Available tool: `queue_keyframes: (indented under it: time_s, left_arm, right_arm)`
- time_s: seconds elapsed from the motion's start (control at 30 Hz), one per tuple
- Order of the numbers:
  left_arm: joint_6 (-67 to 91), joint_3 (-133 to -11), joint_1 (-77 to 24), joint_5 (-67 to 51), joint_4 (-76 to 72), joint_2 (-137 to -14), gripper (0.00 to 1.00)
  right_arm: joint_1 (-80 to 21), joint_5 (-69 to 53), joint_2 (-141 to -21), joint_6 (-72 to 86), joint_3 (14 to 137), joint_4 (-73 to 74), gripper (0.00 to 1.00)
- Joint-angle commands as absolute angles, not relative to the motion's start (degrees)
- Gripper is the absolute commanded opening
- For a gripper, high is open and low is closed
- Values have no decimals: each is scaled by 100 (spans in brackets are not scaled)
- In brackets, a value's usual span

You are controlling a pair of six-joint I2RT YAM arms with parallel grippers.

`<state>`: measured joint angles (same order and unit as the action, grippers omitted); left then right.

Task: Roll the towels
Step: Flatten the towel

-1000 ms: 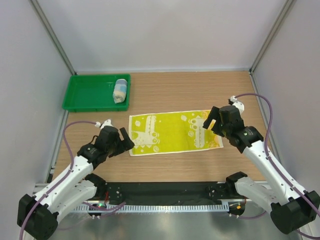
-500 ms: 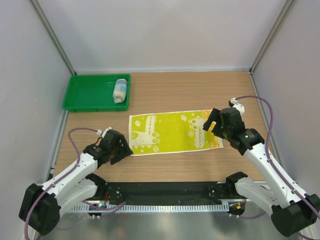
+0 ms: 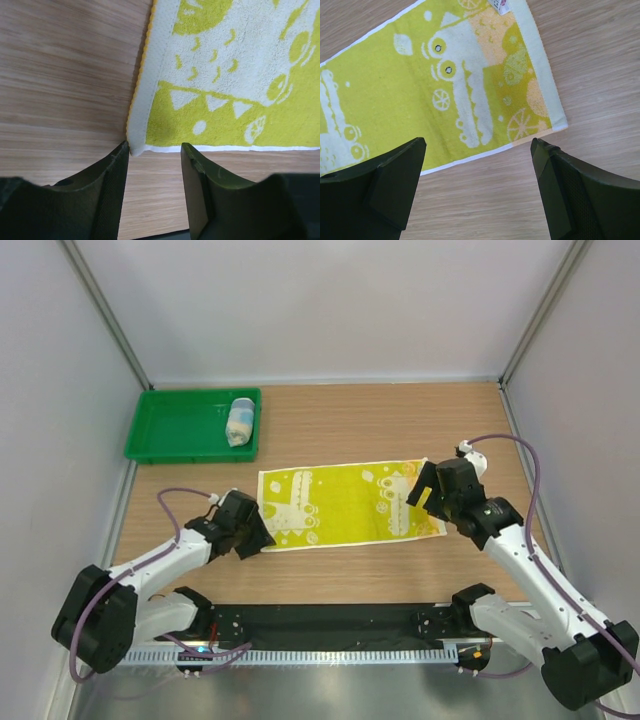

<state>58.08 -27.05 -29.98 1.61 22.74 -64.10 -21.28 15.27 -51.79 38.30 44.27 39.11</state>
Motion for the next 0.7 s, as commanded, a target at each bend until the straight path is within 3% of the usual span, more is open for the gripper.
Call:
queue_keyframes:
  time_s: [0.0, 0.13, 0.23, 0.33, 0.67]
  left_arm:
    - [5854, -2707, -3059, 35, 2188, -6670, 47]
    - [5862, -2733, -3103, 35, 2197, -6706, 42]
    - [5854, -2751, -3111, 35, 2197, -6750, 16]
    - [5827, -2795, -3111, 35, 2223, -6803, 2]
    - [5775, -3093, -3111, 447, 2864, -6285, 0]
  right_arm:
    - [-2109, 1749, -5247, 3867, 4509, 3858, 94]
    - [-2092, 1802, -5326, 3850, 4483, 3832, 94]
    - [-2031, 1767, -5387, 3885, 4421, 3779, 94]
    - [-1671, 1153, -5537, 3920, 4298, 3604, 94]
    - [-633, 519, -5704, 3735, 3955, 3559, 94]
